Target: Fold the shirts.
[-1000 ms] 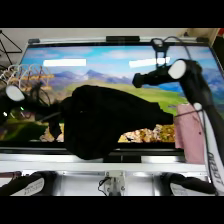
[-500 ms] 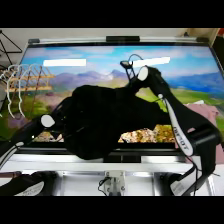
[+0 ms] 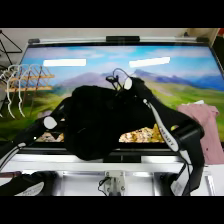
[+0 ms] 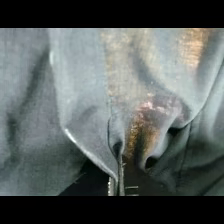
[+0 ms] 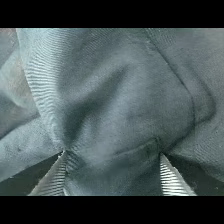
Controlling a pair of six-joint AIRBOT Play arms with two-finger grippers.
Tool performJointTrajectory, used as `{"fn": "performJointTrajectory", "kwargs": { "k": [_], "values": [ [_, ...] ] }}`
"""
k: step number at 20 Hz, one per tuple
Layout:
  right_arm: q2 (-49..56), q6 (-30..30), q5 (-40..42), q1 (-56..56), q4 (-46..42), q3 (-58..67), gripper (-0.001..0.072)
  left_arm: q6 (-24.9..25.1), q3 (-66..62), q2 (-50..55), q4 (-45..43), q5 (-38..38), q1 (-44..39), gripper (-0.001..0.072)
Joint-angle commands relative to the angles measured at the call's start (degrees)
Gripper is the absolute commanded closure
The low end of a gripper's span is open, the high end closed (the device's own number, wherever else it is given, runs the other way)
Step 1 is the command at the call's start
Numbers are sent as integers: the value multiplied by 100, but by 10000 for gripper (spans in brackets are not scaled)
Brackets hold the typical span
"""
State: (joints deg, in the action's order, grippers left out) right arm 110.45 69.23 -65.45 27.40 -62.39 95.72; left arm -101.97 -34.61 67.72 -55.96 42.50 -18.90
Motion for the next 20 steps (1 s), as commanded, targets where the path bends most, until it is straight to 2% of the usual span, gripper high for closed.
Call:
{"fn": "performJointTrajectory", "kwargs": {
  "k": [1,2,5,7,11,15,18,20],
  "values": [
    [87,-210,-9,223,28,4,463,101,2,-74,-13,13,-4,656],
    [74,-190,9,229,0,7,619,103,2,-111,-61,13,-2,656],
    [-289,-205,13,190,-240,28,626,157,-306,-280,-485,393,225,657],
    [-850,-203,310,63,-616,28,625,389,-1021,-428,-876,918,608,657],
    [-2457,-166,1471,-516,-844,120,626,638,-3812,-619,-1005,1491,1397,657],
    [-3963,-22,2155,-1119,-844,758,626,638,-7176,-603,-990,1456,1464,657],
    [-4968,278,1908,-1416,-879,968,626,638,-8738,-649,-981,1528,1362,657],
    [-5458,903,798,-1561,-1110,960,626,675,-8629,-881,-988,1674,1351,657]
  ]
}}
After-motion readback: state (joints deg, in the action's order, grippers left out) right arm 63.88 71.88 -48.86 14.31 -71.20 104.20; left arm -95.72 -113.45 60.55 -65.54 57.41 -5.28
